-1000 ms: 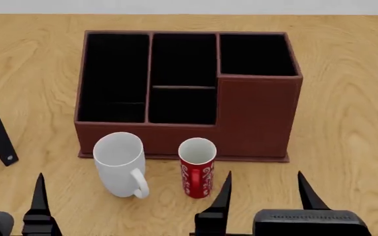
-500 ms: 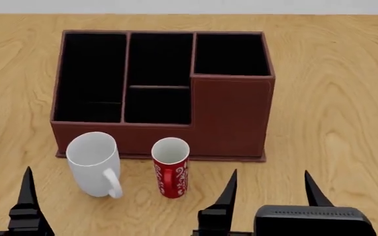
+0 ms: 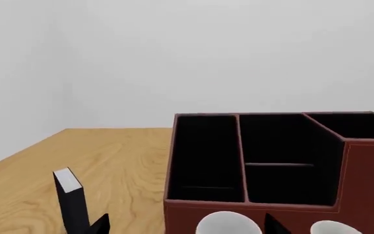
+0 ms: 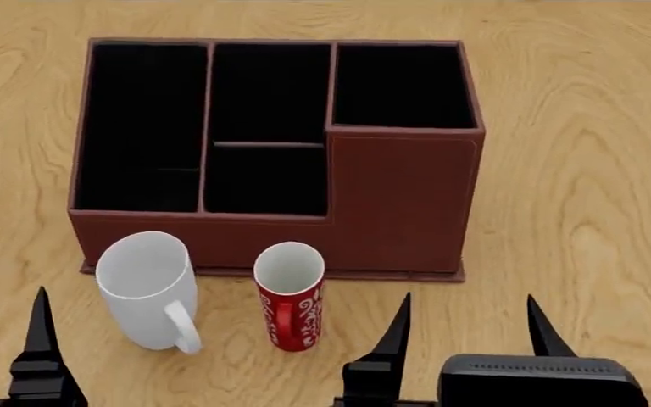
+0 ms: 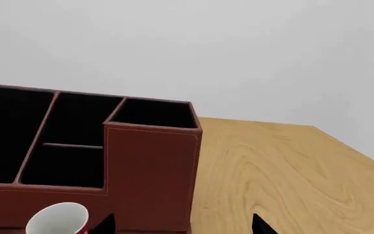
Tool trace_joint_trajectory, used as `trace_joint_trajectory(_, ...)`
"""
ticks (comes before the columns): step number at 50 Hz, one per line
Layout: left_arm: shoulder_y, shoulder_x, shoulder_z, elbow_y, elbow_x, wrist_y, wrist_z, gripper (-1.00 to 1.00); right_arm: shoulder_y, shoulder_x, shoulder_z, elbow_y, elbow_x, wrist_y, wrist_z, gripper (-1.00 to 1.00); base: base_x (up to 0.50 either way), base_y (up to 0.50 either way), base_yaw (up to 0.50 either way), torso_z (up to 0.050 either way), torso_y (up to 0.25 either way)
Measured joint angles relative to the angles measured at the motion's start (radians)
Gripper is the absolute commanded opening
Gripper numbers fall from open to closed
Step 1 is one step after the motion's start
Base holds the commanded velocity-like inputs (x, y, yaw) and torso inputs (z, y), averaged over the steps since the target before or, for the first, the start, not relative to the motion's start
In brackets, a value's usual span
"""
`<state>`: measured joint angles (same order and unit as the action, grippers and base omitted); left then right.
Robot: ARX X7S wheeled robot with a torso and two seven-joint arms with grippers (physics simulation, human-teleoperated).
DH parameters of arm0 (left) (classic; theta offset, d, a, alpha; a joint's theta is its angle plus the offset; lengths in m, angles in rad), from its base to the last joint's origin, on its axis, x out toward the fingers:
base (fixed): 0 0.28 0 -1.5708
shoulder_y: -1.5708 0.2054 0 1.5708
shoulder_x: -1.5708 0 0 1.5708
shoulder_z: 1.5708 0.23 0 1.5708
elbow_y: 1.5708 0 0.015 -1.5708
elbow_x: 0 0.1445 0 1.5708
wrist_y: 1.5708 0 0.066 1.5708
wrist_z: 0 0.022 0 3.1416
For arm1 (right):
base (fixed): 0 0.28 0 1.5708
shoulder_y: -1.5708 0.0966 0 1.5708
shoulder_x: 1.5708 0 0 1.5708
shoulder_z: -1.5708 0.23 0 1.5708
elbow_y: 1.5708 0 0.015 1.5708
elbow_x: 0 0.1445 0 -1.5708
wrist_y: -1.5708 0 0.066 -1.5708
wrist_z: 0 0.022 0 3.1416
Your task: Pick up the white mug and place it to the right of the caddy.
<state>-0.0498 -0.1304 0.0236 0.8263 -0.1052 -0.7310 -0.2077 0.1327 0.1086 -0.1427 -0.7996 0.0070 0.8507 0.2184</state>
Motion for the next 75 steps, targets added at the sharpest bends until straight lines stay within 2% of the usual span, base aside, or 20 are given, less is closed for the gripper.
trace_joint_trajectory(27,-0.007,-0.022,-0.009,0.005,-0.032,0.0,-0.02,1.0,0.041,0.02,-0.014,-0.079,0.022,0.108,0.023,1.0,0.0,0.0,0.0,0.0,-0.25)
trace_joint_trajectory(38,-0.003,-0.059,-0.059,-0.006,-0.031,0.001,-0.03,1.0,0.093,0.023,-0.104,-0.165,0.042,0.228,0.018,1.0,0.0,0.0,0.0,0.0,0.0)
trace_joint_trajectory(55,0.01,-0.112,-0.185,-0.013,-0.04,-0.007,-0.043,1.0,0.206,-0.033,-0.306,-0.222,0.105,0.394,0.035,1.0,0.0,0.0,0.0,0.0,0.0)
trace_joint_trajectory(65,0.014,-0.133,-0.247,-0.045,-0.04,0.005,-0.051,1.0,0.31,-0.074,-0.405,-0.19,0.171,0.463,0.066,1.0,0.0,0.0,0.0,0.0,0.0)
trace_joint_trajectory(75,0.015,-0.149,-0.295,-0.081,-0.04,0.02,-0.058,1.0,0.399,-0.089,-0.464,-0.102,0.259,0.452,0.104,1.0,0.0,0.0,0.0,0.0,0.0)
